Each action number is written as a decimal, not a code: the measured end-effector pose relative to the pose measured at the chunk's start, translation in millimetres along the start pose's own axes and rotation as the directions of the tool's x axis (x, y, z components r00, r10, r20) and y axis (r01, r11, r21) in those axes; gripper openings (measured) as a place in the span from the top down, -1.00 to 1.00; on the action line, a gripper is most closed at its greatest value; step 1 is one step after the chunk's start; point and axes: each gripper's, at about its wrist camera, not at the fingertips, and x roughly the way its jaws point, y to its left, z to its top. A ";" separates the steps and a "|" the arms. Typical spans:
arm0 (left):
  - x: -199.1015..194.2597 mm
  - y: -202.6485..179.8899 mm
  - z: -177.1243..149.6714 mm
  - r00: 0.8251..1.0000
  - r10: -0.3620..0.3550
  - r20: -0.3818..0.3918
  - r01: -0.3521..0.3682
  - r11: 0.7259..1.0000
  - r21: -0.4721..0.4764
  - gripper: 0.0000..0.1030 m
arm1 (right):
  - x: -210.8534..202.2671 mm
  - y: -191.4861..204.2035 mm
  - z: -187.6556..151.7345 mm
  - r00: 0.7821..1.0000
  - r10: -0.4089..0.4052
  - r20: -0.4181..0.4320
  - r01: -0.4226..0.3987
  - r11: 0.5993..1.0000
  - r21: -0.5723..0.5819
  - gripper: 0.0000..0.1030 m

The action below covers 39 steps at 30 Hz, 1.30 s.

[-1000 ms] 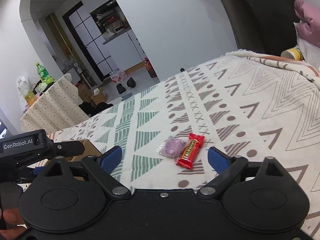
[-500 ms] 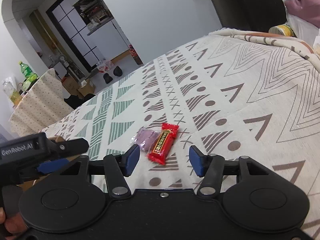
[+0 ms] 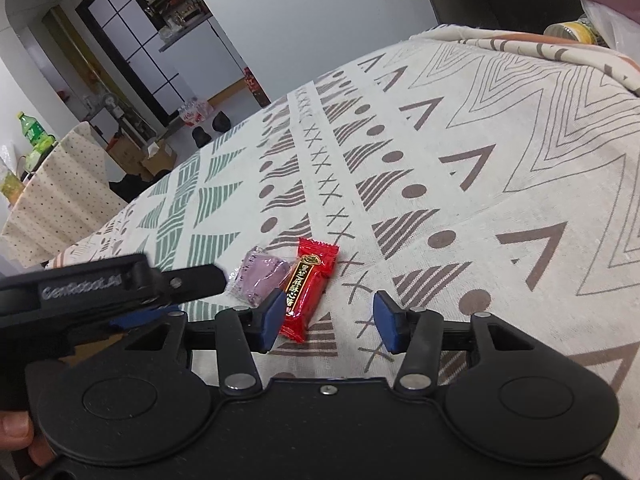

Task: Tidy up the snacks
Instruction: 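Grasp the pink round candy with the left tool while the right tool grasps the red candy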

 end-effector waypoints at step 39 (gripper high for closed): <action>54.0 3.7 31.5 0.996 0.047 -0.076 -0.052 0.996 -0.075 0.07 | 32.5 34.3 4.3 0.980 -0.200 0.019 0.201 0.963 -0.178 0.59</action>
